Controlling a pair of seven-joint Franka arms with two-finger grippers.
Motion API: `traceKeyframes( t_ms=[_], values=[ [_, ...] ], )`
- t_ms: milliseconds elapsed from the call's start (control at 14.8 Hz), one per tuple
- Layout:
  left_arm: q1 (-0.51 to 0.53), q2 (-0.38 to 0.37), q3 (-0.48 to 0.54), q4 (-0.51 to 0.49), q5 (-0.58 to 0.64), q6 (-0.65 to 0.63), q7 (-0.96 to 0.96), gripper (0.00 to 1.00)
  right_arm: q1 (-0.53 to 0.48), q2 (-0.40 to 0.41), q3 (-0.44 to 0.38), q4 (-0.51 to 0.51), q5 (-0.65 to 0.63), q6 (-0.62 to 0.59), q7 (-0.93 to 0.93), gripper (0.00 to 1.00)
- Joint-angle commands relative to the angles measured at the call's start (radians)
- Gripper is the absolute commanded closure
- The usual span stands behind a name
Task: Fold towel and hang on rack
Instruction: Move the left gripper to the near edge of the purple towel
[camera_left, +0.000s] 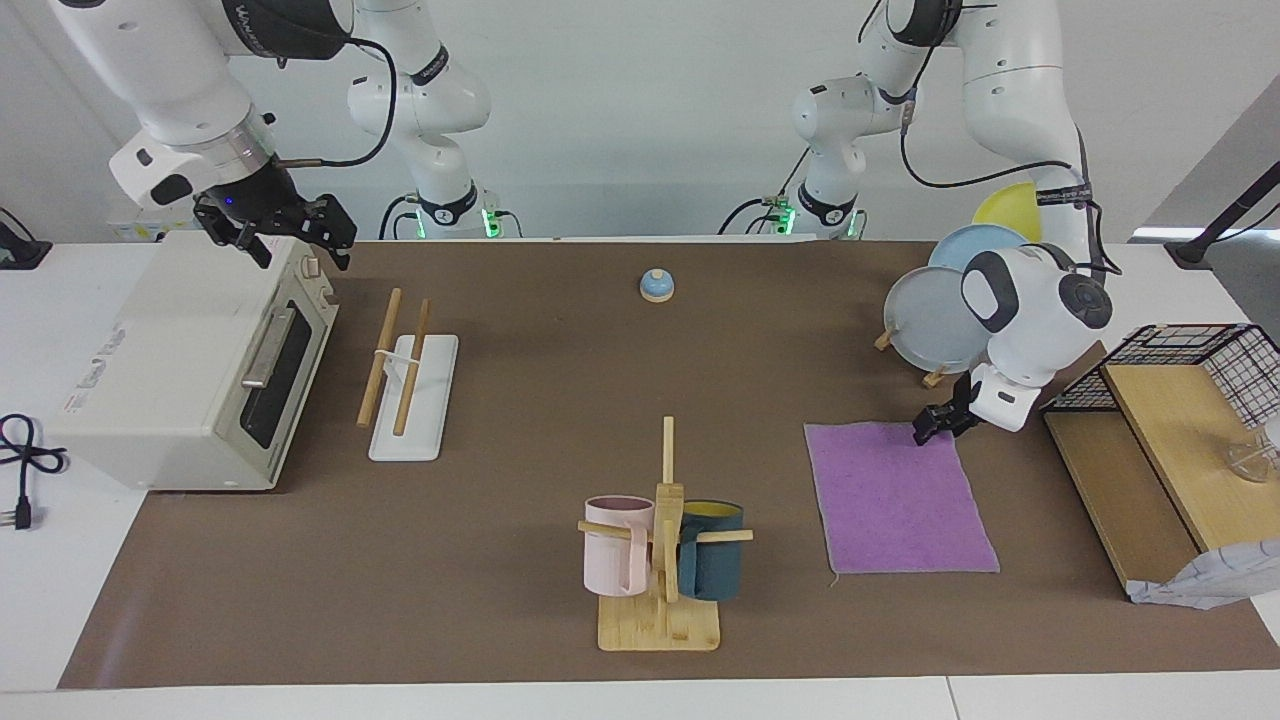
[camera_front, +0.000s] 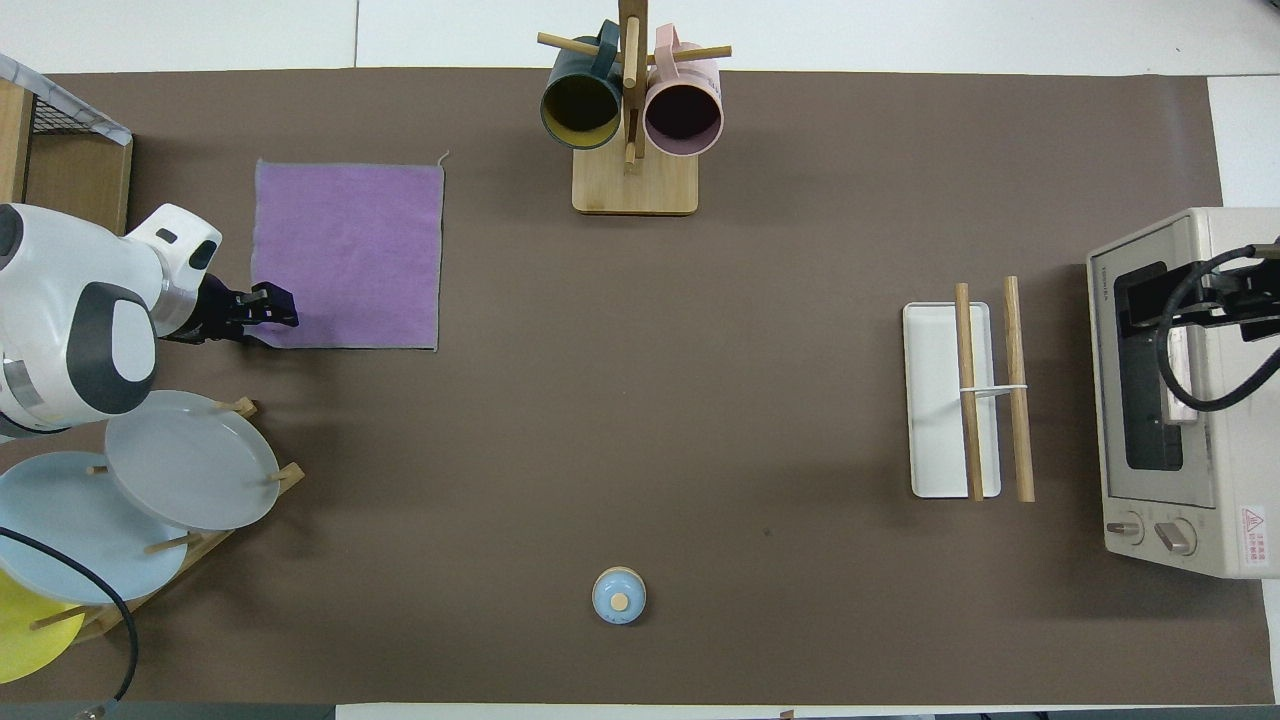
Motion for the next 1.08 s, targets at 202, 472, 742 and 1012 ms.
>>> traceKeyframes(
  t_ms=[202,472,742,1012],
  values=[
    [0.005,0.010,0.001,0.042,-0.002,-0.056,0.014,0.52,-0.003,-0.017,0.006,-0.018,0.000,0.001,-0.016,0.00],
    [0.005,0.012,0.001,0.039,-0.002,-0.041,0.016,0.60,-0.003,-0.017,0.006,-0.018,0.000,0.001,-0.017,0.00],
    [0.008,0.015,0.002,0.040,0.000,-0.036,0.028,0.61,-0.003,-0.017,0.006,-0.018,0.000,0.001,-0.019,0.00],
    [0.010,0.015,0.004,0.040,0.000,-0.036,0.057,1.00,-0.003,-0.017,0.006,-0.018,0.000,0.001,-0.019,0.00]
  ],
)
